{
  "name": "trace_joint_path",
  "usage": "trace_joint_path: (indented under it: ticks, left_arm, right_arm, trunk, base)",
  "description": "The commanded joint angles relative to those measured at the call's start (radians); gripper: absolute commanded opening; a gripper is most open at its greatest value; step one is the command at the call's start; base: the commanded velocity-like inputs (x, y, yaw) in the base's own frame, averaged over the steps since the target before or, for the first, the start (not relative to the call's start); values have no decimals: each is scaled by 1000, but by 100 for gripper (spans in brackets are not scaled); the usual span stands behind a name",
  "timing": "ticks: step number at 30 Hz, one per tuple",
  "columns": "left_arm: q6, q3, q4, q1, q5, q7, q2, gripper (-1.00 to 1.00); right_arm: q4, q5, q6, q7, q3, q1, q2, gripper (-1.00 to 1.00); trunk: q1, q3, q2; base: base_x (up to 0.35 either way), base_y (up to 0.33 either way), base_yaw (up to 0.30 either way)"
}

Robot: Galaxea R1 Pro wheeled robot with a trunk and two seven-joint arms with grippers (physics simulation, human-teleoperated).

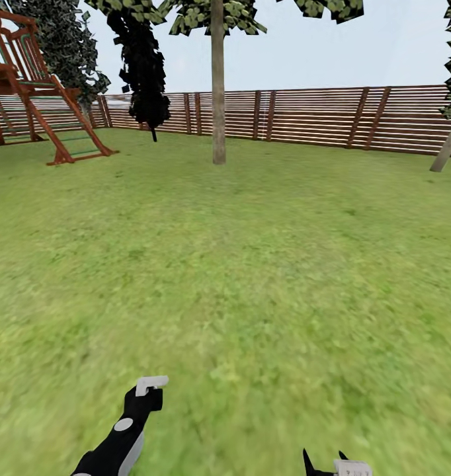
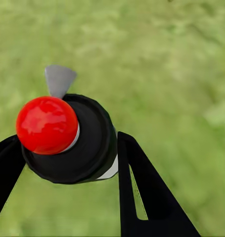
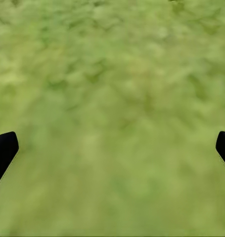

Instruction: In the garden, pick up the pesticide atomizer on the floor and spray pesticide onto both trees until each tree trunk is fully covered.

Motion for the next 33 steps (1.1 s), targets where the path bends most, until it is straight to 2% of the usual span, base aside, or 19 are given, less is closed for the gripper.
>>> trace_joint_path:
  ticks: [1, 33]
  left_arm:
    - [0, 0, 0, 0, 0, 0, 0, -100]
    - [0, 0, 0, 0, 0, 0, -1, -100]
  right_arm:
    - [0, 0, 0, 0, 0, 0, 0, 100]
    - [0, 0, 0, 0, 0, 0, 0, 100]
  trunk:
    - [0, 0, 0]
    - [0, 0, 0]
  base:
    - [340, 0, 0]
    - [340, 0, 0]
